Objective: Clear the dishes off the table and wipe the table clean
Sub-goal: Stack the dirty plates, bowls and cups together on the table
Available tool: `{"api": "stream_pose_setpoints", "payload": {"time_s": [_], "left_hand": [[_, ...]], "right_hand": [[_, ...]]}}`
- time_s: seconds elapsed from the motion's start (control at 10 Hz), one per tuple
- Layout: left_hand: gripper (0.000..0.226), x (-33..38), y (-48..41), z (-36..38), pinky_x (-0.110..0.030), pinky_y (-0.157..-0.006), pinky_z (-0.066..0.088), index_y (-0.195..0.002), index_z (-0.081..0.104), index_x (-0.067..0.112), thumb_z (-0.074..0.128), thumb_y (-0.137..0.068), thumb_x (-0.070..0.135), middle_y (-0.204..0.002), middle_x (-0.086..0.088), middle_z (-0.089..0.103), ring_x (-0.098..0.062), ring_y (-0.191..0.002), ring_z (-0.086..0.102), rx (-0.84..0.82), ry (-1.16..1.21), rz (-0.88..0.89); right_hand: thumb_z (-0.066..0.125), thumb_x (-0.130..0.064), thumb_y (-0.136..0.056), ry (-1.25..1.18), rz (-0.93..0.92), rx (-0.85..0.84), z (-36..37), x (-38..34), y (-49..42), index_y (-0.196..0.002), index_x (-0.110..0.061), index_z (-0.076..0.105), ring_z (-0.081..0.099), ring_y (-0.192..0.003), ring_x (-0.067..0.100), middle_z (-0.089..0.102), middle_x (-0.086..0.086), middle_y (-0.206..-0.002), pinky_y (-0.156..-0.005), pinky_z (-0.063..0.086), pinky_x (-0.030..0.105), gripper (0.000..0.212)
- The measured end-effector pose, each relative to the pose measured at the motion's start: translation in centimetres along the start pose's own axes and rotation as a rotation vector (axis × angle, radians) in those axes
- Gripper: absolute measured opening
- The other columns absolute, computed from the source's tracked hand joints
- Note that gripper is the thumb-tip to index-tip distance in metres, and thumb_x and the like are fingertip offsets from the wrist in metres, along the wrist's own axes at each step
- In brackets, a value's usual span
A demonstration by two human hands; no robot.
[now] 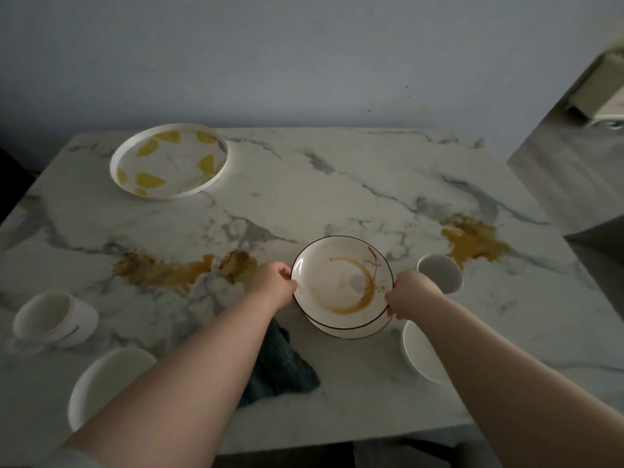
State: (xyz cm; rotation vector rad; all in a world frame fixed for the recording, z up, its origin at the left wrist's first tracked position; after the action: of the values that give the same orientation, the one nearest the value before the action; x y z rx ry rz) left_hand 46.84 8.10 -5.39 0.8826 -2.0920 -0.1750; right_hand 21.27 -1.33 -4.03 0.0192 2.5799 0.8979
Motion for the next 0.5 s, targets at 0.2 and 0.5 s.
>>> {"api": "stream_pose_setpoints", "payload": {"time_s": [0.2, 0.5], "left_hand": [[0.017, -1.2, -0.3, 1.1, -0.032, -0.075, 0.053, -0.071, 0.055, 0.023, 0.061, -0.079, 0.009, -0.079, -0.006, 0.066, -0.028, -0.080, 0.068, -0.018, -0.057, -0.028], [0.011, 0.2, -0.9, 1.2, -0.025, -0.066, 0.040, -0.086, 0.054, 0.024, 0.061, -0.082, 0.018, -0.088, 0.003, 0.055, -0.020, -0.081, 0.053, 0.019, -0.382, 0.049]], "right_hand": [[0.056, -0.011, -0.083, 0.039, 0.018, 0.018, 1.1, 0.3, -0.1, -0.088, -0.007, 0.057, 0.069, -0.086, 0.030, 0.069, 0.015, -0.091, -0.075, 0.058, 0.039, 0.006], [0.055, -0.009, -0.087, 0.048, 0.044, -0.004, 2.0, 0.8, -0.6, -0.108, -0.009, 0.062, 0.066, -0.096, 0.032, 0.064, 0.016, -0.100, -0.083, 0.057, 0.041, 0.022]]}}
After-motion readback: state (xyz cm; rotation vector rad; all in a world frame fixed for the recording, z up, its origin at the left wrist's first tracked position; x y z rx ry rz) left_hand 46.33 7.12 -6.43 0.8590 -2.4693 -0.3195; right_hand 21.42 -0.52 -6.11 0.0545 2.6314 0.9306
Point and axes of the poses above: each hand's wrist, its own y-axis away from the middle knuckle, its own z-axis out of the palm, x = y × z, the point moved 9 cm from there along -y, towards the middle knuckle
